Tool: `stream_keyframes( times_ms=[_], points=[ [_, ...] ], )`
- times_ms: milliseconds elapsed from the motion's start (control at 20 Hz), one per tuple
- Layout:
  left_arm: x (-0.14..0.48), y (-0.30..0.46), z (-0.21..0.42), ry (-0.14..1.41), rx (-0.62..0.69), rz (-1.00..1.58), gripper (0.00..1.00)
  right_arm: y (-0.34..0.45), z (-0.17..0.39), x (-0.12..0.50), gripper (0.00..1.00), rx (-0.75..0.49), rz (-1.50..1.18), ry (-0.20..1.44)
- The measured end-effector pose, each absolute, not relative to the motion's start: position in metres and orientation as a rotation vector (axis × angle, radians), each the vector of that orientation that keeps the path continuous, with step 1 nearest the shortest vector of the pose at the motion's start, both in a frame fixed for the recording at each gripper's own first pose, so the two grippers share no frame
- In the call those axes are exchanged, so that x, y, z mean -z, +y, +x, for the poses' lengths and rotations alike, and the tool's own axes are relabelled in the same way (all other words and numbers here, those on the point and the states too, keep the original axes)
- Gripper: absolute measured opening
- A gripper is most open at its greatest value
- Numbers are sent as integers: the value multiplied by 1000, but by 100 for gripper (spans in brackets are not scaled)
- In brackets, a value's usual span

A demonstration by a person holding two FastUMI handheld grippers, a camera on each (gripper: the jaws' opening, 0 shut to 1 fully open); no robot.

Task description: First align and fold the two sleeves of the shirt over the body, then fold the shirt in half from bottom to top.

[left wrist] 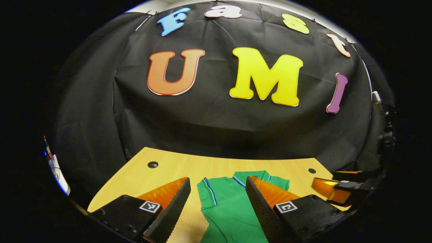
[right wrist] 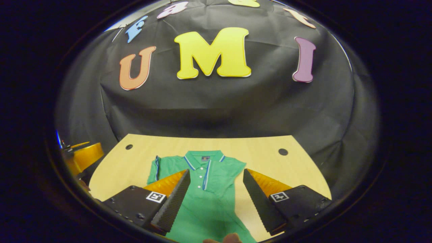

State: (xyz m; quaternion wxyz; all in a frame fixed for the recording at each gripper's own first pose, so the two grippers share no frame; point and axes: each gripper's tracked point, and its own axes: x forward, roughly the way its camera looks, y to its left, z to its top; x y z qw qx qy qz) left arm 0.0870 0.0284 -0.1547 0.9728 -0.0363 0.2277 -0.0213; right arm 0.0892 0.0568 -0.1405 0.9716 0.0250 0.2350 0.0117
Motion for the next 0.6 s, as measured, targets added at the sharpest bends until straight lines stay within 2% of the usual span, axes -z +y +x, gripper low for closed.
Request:
stream_keyframes(
  times_ms=[300,350,600],
  points=[
    [228,31,126,644,25,-45,100,-6,41,119,96,108,44,465],
    [243,34,132,673,15,-34,100,-14,37,119,94,122,44,469],
    [310,39,151,809,-1,-17,100,-32,29,130,96,154,20,514]
  ],
)
